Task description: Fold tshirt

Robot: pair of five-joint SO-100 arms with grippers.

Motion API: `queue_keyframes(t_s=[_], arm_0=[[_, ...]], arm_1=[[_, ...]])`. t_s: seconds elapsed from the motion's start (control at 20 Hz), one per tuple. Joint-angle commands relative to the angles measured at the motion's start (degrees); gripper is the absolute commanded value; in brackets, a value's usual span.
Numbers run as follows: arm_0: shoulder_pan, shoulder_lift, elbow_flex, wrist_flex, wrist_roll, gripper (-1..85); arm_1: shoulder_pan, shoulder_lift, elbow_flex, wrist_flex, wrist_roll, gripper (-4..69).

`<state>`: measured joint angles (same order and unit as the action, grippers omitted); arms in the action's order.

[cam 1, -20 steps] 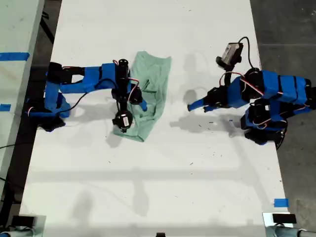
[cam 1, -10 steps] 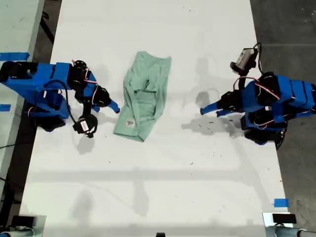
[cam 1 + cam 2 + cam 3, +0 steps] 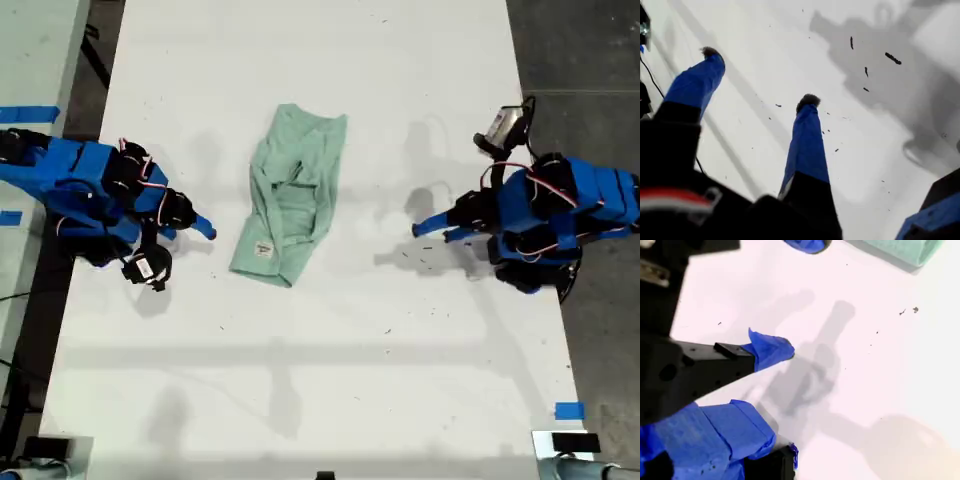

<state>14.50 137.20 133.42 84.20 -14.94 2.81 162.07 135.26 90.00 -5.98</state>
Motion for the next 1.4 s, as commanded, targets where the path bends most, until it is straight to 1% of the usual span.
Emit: queue_keyframes(t_s=[0.0,0.2,0.35,0.45,0.5,0.6,0.65,0.75,0.9,0.95,1.05,1.25,1.35], arm_0=[[1.3,7.1,2.2,1.2,-1.7,25.6],[2.8,15.6,6.2,6.6,-4.7,25.7],[3.0,16.1,6.5,5.9,-4.3,25.8],[0.9,8.3,1.6,1.9,1.1,26.0],[-0.3,0.9,-4.2,1.2,4.0,26.8],[-1.8,-13.3,-16.9,-0.3,10.8,28.1],[-2.3,-18.7,-22.0,-1.1,13.7,28.6],[-2.8,-27.2,-29.9,-2.0,18.0,28.9],[-3.3,-34.6,-35.5,-4.7,21.1,29.2],[-3.3,-35.9,-35.7,-5.4,21.1,29.4],[-3.1,-37.1,-35.8,-5.7,20.9,30.2],[-3.6,-36.9,-35.9,-4.2,21.1,31.2],[-5.1,-37.5,-34.2,-4.5,21.9,31.7]], arm_1=[[-0.9,0.3,-0.2,-0.1,0.4,28.7],[-0.9,-1.0,-0.1,-0.2,0.3,28.9],[-1.4,-2.2,-0.2,-0.7,0.4,28.9],[-2.7,-9.8,-2.5,-5.6,-0.1,28.6],[-2.9,-16.8,-5.9,-8.5,-0.9,28.7],[-3.3,-32.5,-17.0,-13.9,-2.9,28.9],[-3.8,-41.6,-24.7,-14.8,-4.0,29.1],[-4.4,-60.4,-43.0,-13.2,-6.2,29.6],[-4.9,-87.9,-74.0,-7.2,-9.9,30.8],[-5.0,-96.3,-84.3,-4.1,-10.8,31.1],[-5.1,-107.6,-98.4,-1.3,-12.1,31.7],[-4.6,-110.0,-100.5,-3.1,-13.1,31.8],[-4.2,-110.4,-100.5,-4.0,-13.7,31.8]])
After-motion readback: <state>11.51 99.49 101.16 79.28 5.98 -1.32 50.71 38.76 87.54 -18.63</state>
